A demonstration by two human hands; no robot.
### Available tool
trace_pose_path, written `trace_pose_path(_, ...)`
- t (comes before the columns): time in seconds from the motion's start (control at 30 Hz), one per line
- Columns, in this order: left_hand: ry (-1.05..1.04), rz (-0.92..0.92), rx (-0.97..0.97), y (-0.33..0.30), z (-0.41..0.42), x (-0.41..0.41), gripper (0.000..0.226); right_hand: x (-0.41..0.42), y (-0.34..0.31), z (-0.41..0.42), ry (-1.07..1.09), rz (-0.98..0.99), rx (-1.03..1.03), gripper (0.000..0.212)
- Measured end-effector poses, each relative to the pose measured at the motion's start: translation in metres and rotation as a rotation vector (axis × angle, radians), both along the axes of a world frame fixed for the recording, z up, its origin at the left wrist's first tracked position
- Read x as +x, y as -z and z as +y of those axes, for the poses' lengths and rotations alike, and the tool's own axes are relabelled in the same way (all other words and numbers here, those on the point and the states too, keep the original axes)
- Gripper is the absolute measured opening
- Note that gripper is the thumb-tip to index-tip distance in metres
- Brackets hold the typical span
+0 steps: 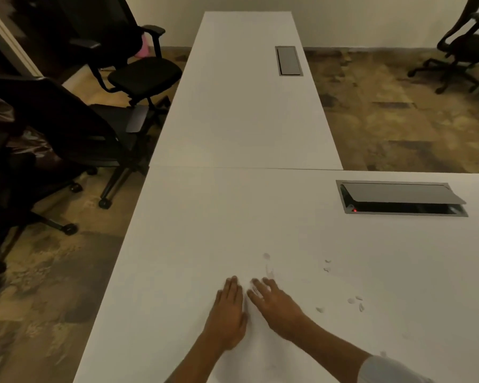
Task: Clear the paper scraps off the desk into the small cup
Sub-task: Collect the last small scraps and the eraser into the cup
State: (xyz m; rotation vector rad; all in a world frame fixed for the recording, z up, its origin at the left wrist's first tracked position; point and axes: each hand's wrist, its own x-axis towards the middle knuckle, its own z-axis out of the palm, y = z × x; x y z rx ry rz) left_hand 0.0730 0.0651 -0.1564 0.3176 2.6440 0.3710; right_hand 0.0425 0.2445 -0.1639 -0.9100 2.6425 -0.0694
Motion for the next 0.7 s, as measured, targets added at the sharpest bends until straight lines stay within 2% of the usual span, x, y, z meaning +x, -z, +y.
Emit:
trace_pose_path(0.1,-0.036,0.041,-0.035,-0.004,0.013,0.033,0.06,0.024,-0.003,0.009,0.031,0.074,-0.018,0.059)
trace_pose_path(0.2,-0.063,-0.006,-0.117,-0.008,0.017,0.055,0.069,0.042,-0.002,0.019,0.046,0.111,-0.012,0.042)
trace_pose_path(0.27,-0.061,-0.02,-0.161,-0.01,0.019,0.064,0.067,0.05,0.001,0.024,0.077,0.084,0.0,0.034)
trace_pose_path(0.33,-0.032,-0.013,-0.184,-0.005,0.019,0.07,0.059,0.052,0.002,0.024,0.161,0.004,0.021,0.035)
trace_pose_path(0.4,0.005,0.023,-0.161,0.002,0.015,0.071,0.052,0.048,-0.001,0.022,0.224,0.019,0.005,0.034)
trace_pose_path(0.47,0.008,0.031,-0.127,-0.004,0.012,0.066,0.05,0.041,-0.005,0.022,0.359,-0.096,-0.097,0.023)
trace_pose_path(0.57,0.048,0.117,-0.125,-0.013,0.01,0.06,0.05,0.037,-0.008,0.033,0.678,-0.156,-0.429,0.018)
trace_pose_path(0.7,0.048,0.243,-0.098,-0.007,0.008,0.054,0.05,0.056,-0.044,0.058,0.852,-0.164,-0.735,0.008)
